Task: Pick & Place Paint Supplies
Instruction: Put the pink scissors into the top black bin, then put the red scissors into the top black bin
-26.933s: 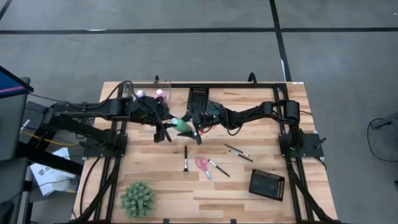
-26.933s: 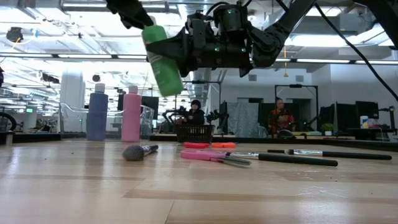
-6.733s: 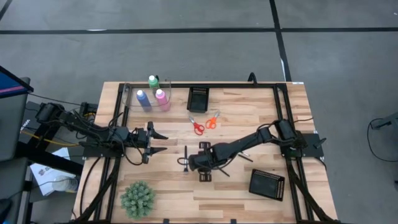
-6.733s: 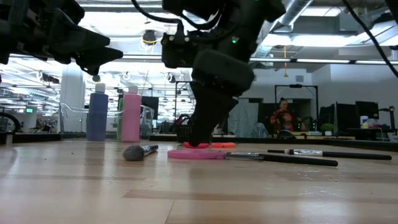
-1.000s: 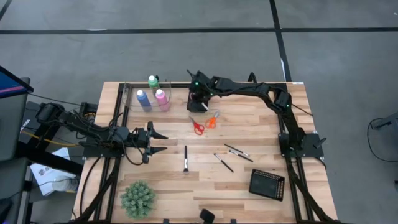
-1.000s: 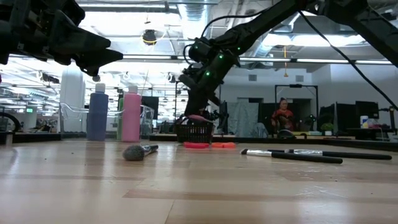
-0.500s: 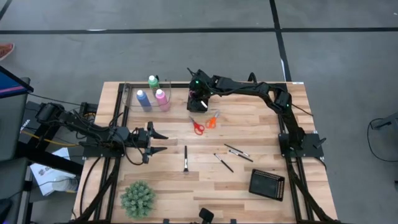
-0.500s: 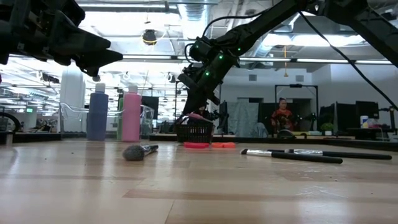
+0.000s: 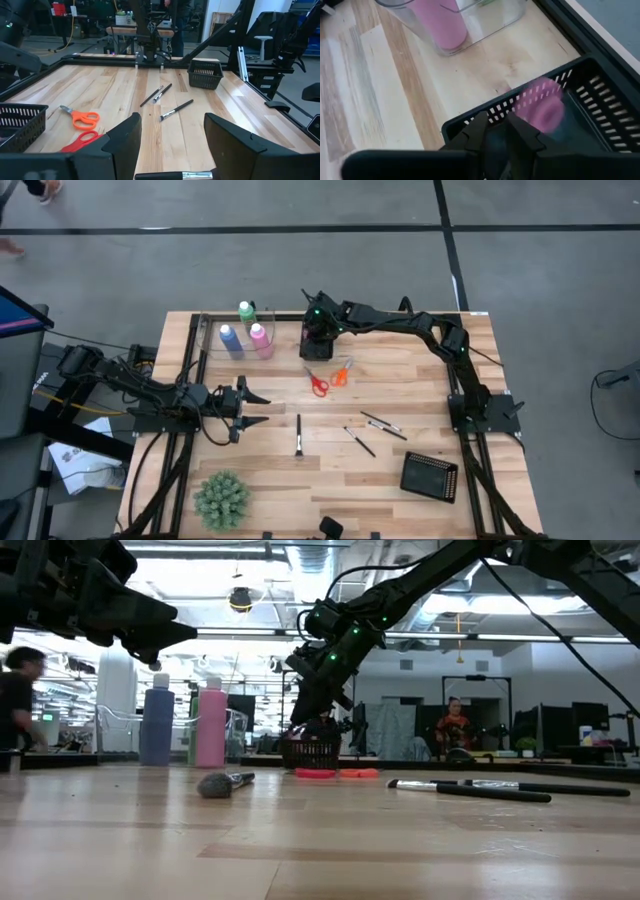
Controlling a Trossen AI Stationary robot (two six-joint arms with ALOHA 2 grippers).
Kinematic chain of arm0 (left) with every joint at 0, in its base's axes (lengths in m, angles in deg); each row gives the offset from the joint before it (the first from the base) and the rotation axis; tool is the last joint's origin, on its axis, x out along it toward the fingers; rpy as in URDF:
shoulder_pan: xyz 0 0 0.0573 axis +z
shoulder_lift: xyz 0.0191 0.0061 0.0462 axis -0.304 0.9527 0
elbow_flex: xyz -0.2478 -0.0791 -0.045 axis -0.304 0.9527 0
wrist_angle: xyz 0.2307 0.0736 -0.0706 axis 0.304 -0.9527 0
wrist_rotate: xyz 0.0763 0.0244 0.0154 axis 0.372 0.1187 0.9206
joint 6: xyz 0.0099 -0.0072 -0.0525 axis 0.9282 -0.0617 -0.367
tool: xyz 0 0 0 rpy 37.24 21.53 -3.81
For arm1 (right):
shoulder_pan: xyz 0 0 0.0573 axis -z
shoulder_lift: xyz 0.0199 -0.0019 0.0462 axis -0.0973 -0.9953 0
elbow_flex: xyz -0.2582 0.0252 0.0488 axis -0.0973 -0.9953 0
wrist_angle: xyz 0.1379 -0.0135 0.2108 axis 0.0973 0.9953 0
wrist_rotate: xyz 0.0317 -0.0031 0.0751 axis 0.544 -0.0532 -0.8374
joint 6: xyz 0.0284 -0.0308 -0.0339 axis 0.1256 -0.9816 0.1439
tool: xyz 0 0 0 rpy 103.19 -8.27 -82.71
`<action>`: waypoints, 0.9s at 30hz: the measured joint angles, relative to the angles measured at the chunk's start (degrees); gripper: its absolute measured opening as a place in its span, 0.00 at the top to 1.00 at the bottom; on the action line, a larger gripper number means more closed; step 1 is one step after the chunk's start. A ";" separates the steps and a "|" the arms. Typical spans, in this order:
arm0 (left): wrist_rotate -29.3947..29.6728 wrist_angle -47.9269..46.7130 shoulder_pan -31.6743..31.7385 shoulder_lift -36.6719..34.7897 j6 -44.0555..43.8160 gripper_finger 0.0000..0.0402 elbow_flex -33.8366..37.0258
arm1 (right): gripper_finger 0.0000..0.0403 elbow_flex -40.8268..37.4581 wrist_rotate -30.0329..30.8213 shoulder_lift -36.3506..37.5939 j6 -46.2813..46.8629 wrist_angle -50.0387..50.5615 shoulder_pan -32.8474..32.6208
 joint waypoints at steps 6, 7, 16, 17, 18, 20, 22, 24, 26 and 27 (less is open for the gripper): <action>0.02 0.00 0.00 0.02 0.00 0.48 0.00 | 0.75 0.00 0.02 0.00 0.27 0.03 -0.12; 0.02 -0.01 0.00 0.02 0.00 0.48 0.00 | 0.72 0.00 0.04 0.00 0.16 0.24 -0.28; 0.07 -0.20 0.00 0.02 0.00 0.48 0.00 | 0.49 0.04 2.16 1.36 -7.05 8.24 -7.26; 0.07 -0.37 0.00 0.00 0.00 0.48 0.00 | 0.47 0.07 3.71 1.38 -8.27 9.73 -8.87; 0.08 -0.51 0.00 0.02 0.00 0.48 0.00 | 0.46 0.03 5.64 1.38 -9.32 11.36 -10.60; 0.09 -0.74 0.00 0.01 0.00 0.48 0.00 | 0.44 -0.04 8.99 1.14 -10.91 13.90 -14.02; 0.11 -0.70 0.00 0.02 0.00 0.48 0.00 | 0.43 -0.02 11.58 0.81 -11.41 14.91 -17.22; 0.31 -0.70 0.00 0.02 0.00 0.48 0.00 | 0.42 -0.02 12.88 0.10 -11.38 15.40 -19.87; 0.31 -0.70 0.00 0.00 0.00 0.48 0.00 | 0.42 -0.09 13.62 -0.13 -11.55 16.37 -21.87; 0.31 -0.70 0.00 0.00 0.00 0.48 0.00 | 0.42 -0.09 13.80 -0.10 -11.92 16.31 -22.54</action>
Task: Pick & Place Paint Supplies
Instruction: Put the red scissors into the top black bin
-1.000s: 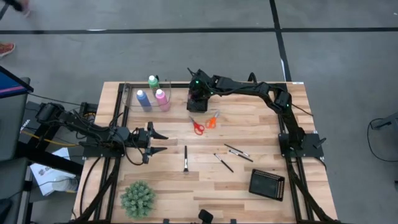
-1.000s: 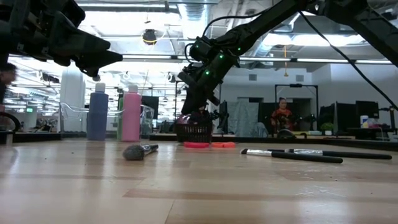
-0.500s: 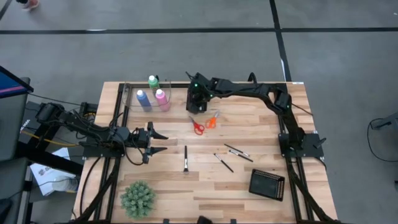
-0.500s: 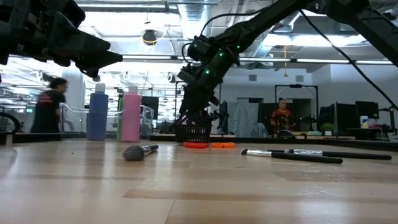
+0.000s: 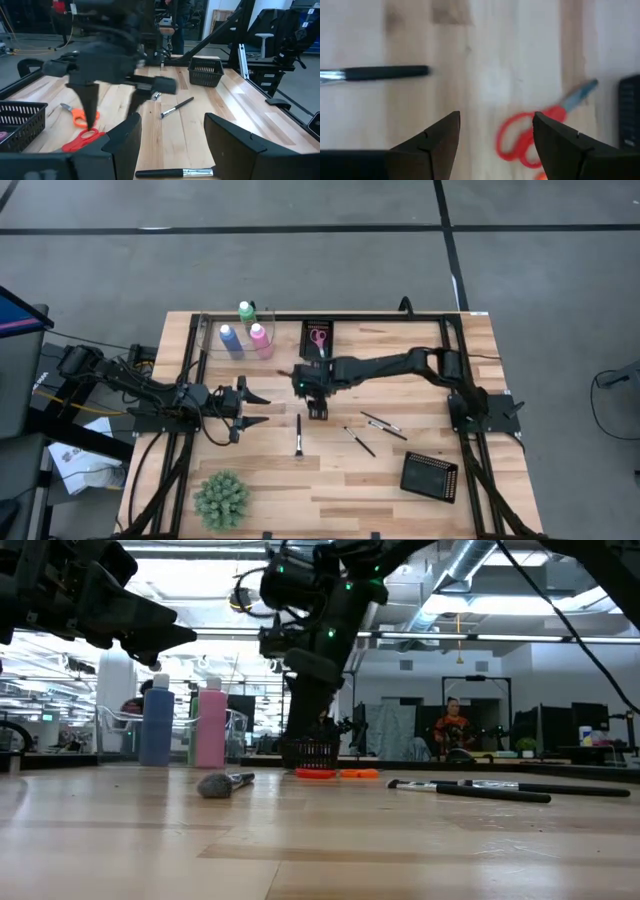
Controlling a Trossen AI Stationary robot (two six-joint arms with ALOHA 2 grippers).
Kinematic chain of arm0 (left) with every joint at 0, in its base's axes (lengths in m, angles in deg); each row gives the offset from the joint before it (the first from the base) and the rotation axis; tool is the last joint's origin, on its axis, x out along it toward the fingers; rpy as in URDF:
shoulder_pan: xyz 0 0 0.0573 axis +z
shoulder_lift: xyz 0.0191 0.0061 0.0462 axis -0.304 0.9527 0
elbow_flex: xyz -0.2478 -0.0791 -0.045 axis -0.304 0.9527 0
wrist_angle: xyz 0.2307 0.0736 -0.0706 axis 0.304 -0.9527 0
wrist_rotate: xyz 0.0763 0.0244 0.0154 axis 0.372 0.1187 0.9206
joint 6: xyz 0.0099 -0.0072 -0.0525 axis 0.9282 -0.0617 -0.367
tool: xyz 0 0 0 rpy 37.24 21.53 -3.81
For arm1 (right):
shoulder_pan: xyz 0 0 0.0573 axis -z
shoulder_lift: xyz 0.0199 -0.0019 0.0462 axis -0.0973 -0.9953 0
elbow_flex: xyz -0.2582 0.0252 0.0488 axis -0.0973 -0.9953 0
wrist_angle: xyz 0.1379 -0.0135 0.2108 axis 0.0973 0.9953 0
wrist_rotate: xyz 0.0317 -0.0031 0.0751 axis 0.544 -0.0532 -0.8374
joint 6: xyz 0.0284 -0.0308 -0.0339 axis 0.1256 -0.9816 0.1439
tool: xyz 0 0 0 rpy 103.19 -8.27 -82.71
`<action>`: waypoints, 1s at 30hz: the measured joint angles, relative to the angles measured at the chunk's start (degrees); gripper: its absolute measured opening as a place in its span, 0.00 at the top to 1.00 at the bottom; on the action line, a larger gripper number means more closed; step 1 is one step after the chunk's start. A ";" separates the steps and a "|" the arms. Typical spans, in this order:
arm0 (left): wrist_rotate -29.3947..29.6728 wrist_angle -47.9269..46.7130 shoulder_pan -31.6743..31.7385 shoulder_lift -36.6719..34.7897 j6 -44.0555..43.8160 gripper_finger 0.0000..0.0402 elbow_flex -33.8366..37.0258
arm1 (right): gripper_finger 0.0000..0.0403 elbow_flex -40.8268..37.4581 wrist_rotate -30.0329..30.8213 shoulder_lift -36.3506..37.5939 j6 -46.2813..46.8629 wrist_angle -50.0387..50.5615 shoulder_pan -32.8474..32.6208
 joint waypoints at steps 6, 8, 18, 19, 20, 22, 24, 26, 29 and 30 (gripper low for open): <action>-0.03 0.04 0.00 0.01 -0.22 0.48 0.00 | 0.42 -3.32 2.02 0.08 -0.88 -2.53 0.70; -0.04 0.04 0.00 0.02 -0.26 0.48 0.00 | 0.42 -4.69 2.02 0.08 -0.50 -2.75 2.32; -0.32 0.09 0.00 0.02 -0.13 0.48 0.00 | 0.42 -8.17 -1.94 0.08 0.80 -4.10 6.41; -0.31 0.09 0.00 0.02 -0.11 0.48 0.00 | 0.42 -8.15 -2.00 0.08 0.76 -4.15 6.41; -0.31 0.09 0.00 0.00 -0.09 0.48 0.00 | 0.42 -8.15 -2.18 0.08 0.76 -4.15 6.41; -0.31 0.09 0.00 0.00 -0.03 0.48 0.00 | 0.42 -8.15 -3.81 0.08 0.74 -3.91 6.39; -0.31 0.09 0.00 0.01 0.00 0.48 0.00 | 0.43 -8.15 -5.65 0.08 0.72 -3.91 6.39; -0.28 0.09 0.00 0.02 -0.02 0.48 0.00 | 0.43 -8.09 -6.29 -0.67 0.33 -4.23 6.23; -0.28 0.11 0.00 0.01 -0.13 0.48 0.00 | 0.44 -7.85 -6.52 -1.55 0.34 -4.92 5.84; -0.28 0.11 0.00 0.02 -0.13 0.48 0.00 | 0.44 -7.81 -6.49 -2.38 0.33 -4.82 5.79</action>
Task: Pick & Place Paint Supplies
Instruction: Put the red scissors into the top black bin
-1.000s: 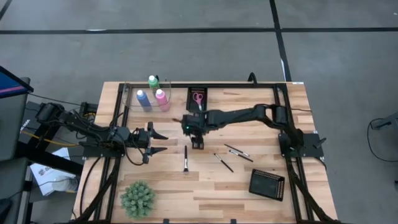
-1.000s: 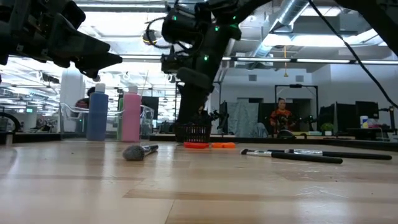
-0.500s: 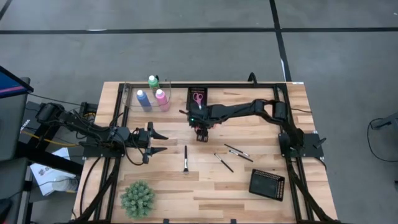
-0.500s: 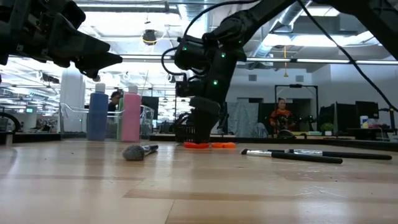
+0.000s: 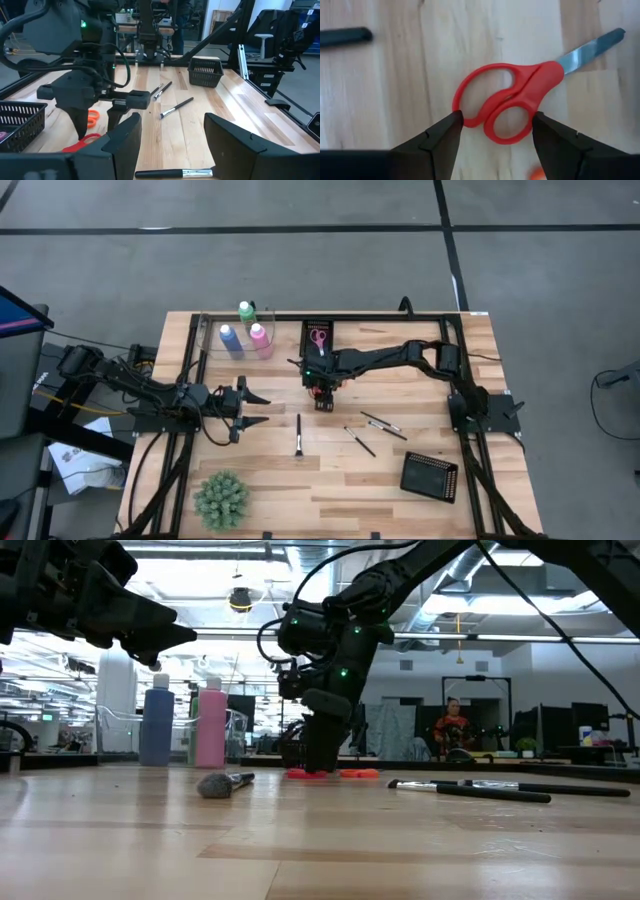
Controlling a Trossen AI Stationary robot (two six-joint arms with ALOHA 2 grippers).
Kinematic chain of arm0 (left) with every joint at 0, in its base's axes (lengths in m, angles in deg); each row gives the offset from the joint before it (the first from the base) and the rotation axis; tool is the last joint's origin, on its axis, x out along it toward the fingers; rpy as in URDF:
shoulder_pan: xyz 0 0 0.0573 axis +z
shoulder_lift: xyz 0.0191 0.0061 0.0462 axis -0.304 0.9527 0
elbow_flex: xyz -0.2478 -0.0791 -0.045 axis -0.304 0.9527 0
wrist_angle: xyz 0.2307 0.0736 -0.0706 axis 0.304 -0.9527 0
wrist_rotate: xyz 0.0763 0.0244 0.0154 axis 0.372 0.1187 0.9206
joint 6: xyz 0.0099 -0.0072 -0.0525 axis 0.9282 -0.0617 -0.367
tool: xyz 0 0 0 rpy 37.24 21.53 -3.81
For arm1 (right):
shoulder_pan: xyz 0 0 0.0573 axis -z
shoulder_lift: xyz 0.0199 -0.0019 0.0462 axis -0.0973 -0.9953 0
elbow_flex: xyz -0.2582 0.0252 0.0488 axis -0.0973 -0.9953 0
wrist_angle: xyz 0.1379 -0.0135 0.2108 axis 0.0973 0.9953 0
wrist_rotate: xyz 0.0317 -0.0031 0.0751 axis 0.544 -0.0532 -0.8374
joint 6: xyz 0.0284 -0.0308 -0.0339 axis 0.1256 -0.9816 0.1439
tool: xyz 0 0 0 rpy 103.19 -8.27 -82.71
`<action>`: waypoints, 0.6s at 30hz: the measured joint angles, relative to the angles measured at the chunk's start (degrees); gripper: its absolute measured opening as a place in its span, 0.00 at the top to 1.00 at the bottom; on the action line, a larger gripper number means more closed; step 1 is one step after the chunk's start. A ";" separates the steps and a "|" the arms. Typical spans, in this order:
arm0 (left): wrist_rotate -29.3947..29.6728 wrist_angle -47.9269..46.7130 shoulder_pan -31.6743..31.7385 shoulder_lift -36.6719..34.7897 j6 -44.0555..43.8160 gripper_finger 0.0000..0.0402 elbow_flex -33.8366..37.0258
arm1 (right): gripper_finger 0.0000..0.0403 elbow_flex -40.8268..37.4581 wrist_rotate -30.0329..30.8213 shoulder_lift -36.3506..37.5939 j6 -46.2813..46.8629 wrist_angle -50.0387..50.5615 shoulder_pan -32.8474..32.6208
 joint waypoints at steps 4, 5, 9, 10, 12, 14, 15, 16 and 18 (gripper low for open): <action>0.02 0.22 0.00 -0.02 -0.02 0.48 -0.01 | 0.45 0.14 0.24 -1.45 1.69 -0.68 -0.61; 0.02 0.19 0.00 -0.01 -0.02 0.48 -0.02 | 0.47 0.20 0.20 -1.73 2.15 -0.57 -0.84; 0.04 0.08 0.00 0.00 -0.02 0.48 -0.02 | 0.60 0.25 0.57 -2.01 3.32 -0.09 -1.86; 0.04 0.06 0.00 -0.02 -0.02 0.48 -0.02 | 0.65 0.25 0.64 -2.05 3.57 0.12 -2.16; 0.07 0.08 0.00 -0.01 -0.02 0.48 -0.02 | 0.75 0.20 1.17 -2.05 3.82 0.89 -2.95; 0.07 0.07 0.00 -0.01 -0.02 0.48 -0.02 | 0.85 0.01 1.47 -2.11 3.82 1.38 -3.77; 0.09 0.05 0.00 -0.01 -0.04 0.48 -0.02 | 0.91 -0.04 1.77 -2.17 3.80 1.27 -4.23; 0.12 0.02 0.00 -0.02 -0.04 0.48 -0.02 | 0.95 -0.04 2.33 -2.18 3.78 1.27 -4.67; 0.28 0.02 0.00 -0.01 -0.04 0.48 -0.02 | 0.98 -0.04 4.10 -2.19 3.81 1.27 -5.69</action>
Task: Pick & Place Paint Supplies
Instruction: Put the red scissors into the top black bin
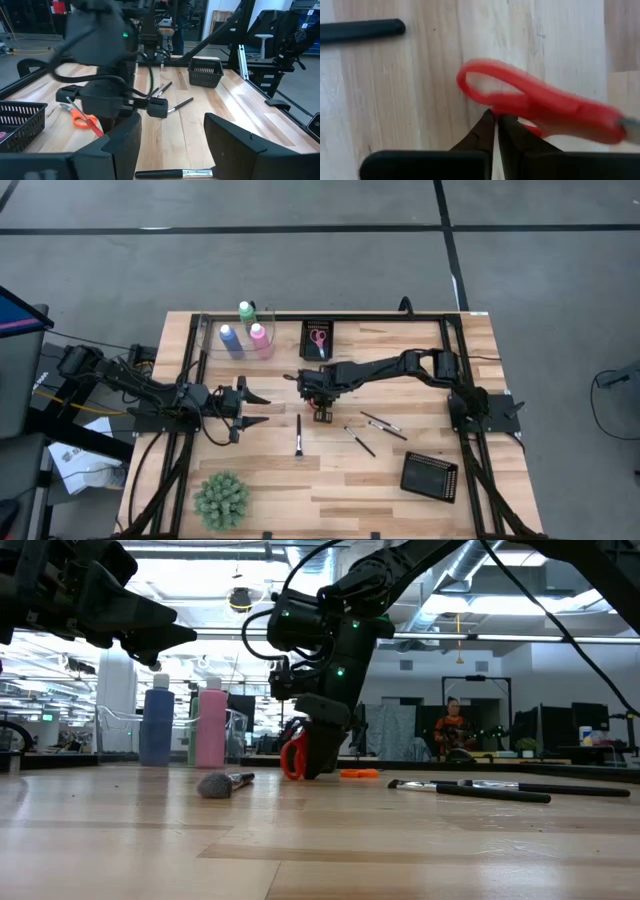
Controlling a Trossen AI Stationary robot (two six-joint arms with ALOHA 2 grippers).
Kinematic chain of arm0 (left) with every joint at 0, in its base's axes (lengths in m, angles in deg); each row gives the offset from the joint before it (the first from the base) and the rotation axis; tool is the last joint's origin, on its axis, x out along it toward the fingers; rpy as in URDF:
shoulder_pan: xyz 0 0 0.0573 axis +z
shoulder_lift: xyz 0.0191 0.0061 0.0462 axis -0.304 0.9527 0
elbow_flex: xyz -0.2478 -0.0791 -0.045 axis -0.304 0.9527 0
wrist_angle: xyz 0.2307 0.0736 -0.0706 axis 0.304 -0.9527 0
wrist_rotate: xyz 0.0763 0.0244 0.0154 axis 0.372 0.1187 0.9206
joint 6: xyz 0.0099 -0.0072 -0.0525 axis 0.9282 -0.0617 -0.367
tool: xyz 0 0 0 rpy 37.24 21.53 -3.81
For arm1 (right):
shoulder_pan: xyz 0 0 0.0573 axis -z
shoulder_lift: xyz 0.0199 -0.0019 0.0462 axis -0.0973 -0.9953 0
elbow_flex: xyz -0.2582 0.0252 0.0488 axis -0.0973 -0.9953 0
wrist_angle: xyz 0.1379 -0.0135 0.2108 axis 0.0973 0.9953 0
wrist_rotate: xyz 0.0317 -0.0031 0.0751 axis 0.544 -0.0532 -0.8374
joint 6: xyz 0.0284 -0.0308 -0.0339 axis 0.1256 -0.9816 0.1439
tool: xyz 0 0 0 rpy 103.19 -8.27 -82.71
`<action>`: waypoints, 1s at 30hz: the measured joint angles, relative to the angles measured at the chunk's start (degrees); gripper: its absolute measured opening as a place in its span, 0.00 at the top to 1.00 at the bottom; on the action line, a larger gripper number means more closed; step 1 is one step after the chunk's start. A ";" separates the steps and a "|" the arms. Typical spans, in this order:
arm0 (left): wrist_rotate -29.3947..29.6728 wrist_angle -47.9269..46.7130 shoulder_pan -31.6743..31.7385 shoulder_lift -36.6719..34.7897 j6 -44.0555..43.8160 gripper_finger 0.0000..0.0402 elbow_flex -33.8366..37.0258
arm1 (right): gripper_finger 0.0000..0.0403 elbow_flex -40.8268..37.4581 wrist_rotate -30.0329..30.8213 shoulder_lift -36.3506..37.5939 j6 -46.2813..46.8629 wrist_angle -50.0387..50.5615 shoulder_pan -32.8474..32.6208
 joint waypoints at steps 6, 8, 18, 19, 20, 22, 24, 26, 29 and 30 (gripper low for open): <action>-0.02 -0.02 0.00 0.01 0.00 0.48 0.00 | 1.00 0.37 6.95 -0.30 0.01 0.25 -3.13; -0.02 -0.01 0.00 0.01 0.00 0.48 0.00 | 1.00 0.86 7.80 -0.44 0.01 0.64 -3.84; -0.07 -0.05 0.00 0.01 -0.02 0.48 0.00 | 1.00 1.86 8.55 -0.56 -0.53 0.68 -4.87; -0.09 -0.07 0.00 0.01 -0.02 0.48 0.00 | 1.00 1.86 8.75 -0.56 -0.51 0.50 -4.92; -0.11 -0.07 0.00 -0.01 -0.02 0.48 0.00 | 1.00 1.86 8.75 -0.56 -0.46 0.29 -4.93; -0.32 -0.07 0.00 -0.01 -0.02 0.48 0.00 | 1.00 1.86 8.78 -0.56 -0.38 0.00 -5.01; -0.31 -0.07 0.00 -0.01 0.00 0.48 0.00 | 1.00 1.84 9.83 -0.56 -0.38 -0.40 -5.25; -0.31 -0.07 0.00 0.01 -0.02 0.48 0.00 | 1.00 1.86 11.12 -0.56 -0.45 -0.61 -5.65; -0.29 -0.07 0.00 0.01 -0.02 0.48 0.00 | 1.00 1.86 11.21 -0.56 -0.40 -0.84 -5.71; -0.28 -0.07 0.00 0.01 -0.02 0.48 0.00 | 1.00 1.86 11.24 -0.56 -0.40 -0.86 -5.75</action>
